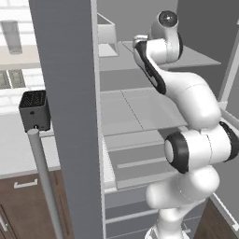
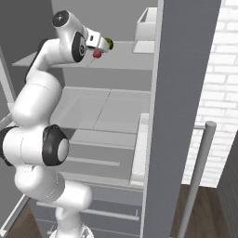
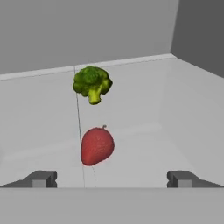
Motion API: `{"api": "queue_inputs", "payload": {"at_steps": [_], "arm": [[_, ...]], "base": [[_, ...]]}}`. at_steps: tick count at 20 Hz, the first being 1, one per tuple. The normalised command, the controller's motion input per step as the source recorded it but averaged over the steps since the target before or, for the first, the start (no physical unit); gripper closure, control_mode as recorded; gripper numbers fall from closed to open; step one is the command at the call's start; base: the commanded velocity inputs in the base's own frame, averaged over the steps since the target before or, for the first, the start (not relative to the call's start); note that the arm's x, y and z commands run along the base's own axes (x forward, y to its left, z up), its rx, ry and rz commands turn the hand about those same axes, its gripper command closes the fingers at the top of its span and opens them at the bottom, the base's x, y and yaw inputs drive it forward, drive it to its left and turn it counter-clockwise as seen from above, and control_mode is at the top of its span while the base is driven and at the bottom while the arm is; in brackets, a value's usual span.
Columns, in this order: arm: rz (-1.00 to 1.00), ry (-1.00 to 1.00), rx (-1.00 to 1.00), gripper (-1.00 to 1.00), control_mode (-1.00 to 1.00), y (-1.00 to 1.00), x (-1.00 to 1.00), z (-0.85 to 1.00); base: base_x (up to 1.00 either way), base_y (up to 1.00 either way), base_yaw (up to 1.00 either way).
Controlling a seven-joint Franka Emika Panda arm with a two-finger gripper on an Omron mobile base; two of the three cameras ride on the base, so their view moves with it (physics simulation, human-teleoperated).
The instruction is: Take the strawberry from the fridge and place it on top of the pancake, located on the dining counter.
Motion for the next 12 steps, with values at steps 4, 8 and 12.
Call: {"api": "queue_inputs", "payload": {"at_steps": [4, 8, 12], "arm": [[0.00, 0.03, 0.00, -1.00, -1.00, 0.00, 0.20, -0.14], [0.00, 0.07, 0.00, -1.00, -1.00, 0.01, 0.21, -0.16], [0.00, 0.03, 0.00, -1.00, -1.00, 0.04, 0.29, -0.17]], "base": [[0.00, 0.00, 0.00], [0.00, 0.00, 0.00], [0.00, 0.00, 0.00]]}}
